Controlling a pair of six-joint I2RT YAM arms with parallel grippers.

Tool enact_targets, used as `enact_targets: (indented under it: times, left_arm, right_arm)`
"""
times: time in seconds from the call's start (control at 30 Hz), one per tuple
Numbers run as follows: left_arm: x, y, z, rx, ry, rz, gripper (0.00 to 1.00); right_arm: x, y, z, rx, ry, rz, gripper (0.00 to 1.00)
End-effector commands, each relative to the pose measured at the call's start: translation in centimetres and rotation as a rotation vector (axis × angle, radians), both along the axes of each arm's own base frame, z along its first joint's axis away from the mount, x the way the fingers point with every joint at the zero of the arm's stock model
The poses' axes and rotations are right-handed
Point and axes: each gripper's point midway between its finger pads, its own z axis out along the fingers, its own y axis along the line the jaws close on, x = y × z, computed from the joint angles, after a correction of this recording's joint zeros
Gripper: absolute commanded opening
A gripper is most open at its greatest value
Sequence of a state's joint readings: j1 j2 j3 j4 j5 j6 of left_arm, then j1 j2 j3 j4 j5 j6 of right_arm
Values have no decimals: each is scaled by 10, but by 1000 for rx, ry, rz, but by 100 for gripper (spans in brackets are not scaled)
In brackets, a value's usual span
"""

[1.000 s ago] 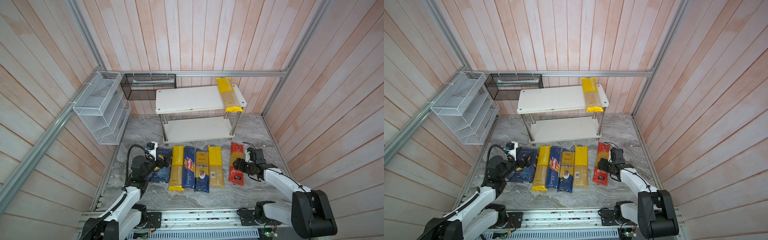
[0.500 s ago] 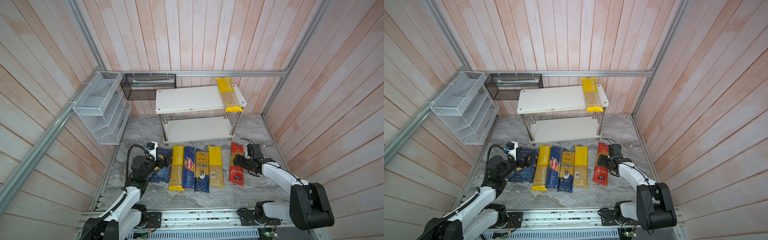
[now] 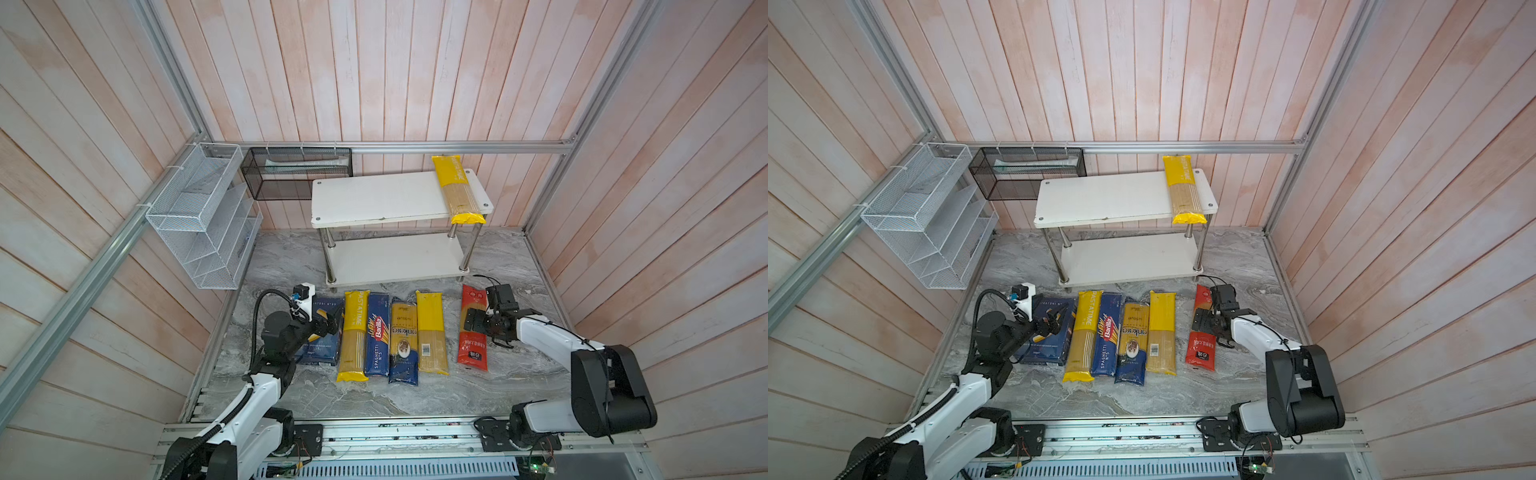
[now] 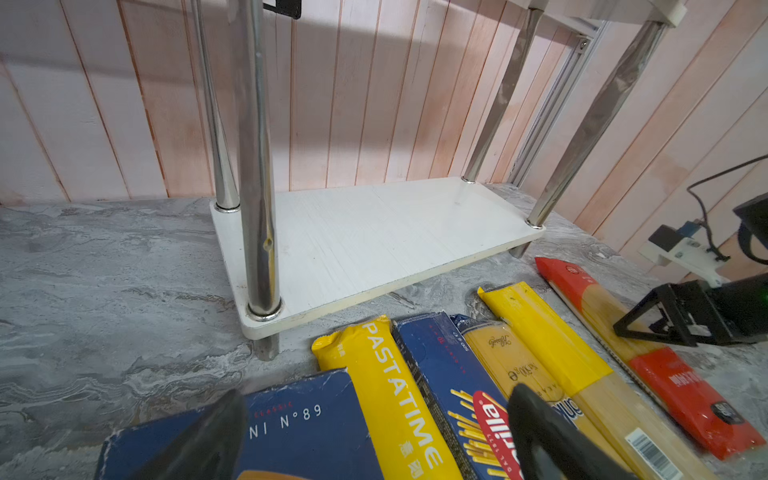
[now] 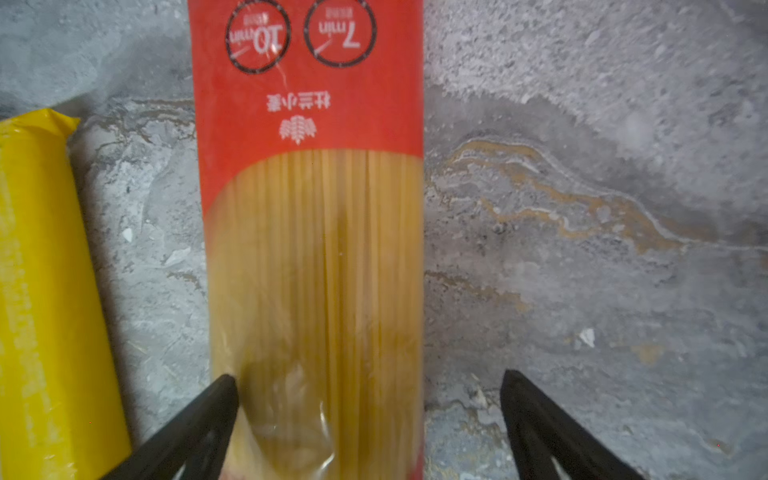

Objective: Place and organize the pasta boxes and bags onto the shelf

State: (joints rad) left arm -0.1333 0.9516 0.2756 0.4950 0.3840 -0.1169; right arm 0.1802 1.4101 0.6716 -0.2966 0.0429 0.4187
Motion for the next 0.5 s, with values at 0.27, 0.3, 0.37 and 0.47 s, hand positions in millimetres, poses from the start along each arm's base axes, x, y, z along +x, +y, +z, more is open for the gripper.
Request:
enact_targets:
  times: [0.27, 0.3, 0.37, 0.47]
  left_arm:
    - [0, 0, 7, -6, -27, -1, 100]
    - [0, -1, 7, -6, -27, -2, 100]
    - [0, 0, 8, -6, -28, 0, 100]
    - [-1, 0, 7, -6, -27, 1, 100]
  right_arm:
    - [5, 11, -8, -6, 7, 18, 98]
    - [6, 14, -9, 2, 9, 22, 98]
    - [6, 18, -11, 8, 19, 33, 98]
    - [5, 20, -12, -15, 24, 40, 98]
